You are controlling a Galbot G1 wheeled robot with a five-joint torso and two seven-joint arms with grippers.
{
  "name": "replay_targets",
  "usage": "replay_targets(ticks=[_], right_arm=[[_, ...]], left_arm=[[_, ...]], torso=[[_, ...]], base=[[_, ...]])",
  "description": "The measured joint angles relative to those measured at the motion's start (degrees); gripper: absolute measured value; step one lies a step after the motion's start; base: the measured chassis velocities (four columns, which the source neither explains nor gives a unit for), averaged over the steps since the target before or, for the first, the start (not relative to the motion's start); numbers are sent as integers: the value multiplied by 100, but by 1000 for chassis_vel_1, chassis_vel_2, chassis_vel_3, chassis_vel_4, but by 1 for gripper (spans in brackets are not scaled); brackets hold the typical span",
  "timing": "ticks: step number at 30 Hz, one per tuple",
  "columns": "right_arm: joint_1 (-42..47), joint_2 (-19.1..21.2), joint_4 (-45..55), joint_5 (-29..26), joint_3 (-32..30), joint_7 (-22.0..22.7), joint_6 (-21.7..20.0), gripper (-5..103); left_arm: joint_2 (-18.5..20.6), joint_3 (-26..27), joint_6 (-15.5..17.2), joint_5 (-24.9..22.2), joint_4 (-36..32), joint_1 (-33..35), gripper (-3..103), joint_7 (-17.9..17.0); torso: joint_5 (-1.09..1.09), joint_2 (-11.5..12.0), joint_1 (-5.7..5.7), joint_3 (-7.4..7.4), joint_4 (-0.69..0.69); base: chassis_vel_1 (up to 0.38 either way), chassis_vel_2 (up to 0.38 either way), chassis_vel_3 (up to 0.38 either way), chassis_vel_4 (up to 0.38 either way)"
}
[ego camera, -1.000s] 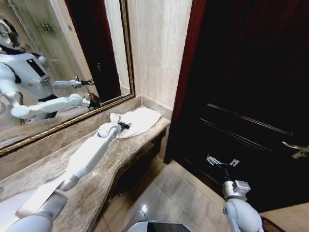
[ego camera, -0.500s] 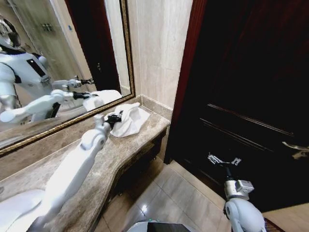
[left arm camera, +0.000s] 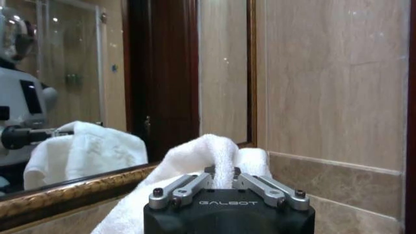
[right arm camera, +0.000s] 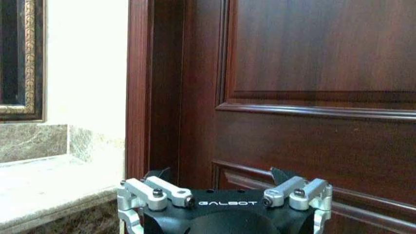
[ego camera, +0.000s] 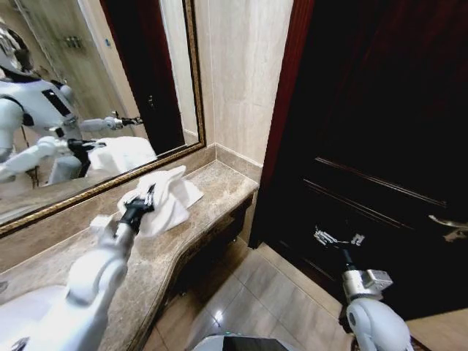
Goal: Discard the used towel into the hamper.
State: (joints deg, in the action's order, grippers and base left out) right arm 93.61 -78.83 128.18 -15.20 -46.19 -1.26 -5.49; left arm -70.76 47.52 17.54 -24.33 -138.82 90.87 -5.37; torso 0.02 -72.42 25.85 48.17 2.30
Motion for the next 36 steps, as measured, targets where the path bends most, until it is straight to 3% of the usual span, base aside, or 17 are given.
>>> replay_targets(ticks=[5,10,36], right_arm=[[106,92,41,-101,-102,-26,-63,100],[131,112,29,-121,-161,-31,-66,100],[257,-1,186,-91,-179,46,85,100]], left_arm=[[-205,-24,-430,262,-98,435,4,347],[-137,-189,-616,249,22,392,4,429],[-163,-572,-951,697,160,460,4,450]], torso=[[0,0,0,1,-2],[-1,0,1,1,-2],[-1,1,3,2,0]], base=[[0,0,0,0],[0,0,0,0],[53,-54,-49,47]])
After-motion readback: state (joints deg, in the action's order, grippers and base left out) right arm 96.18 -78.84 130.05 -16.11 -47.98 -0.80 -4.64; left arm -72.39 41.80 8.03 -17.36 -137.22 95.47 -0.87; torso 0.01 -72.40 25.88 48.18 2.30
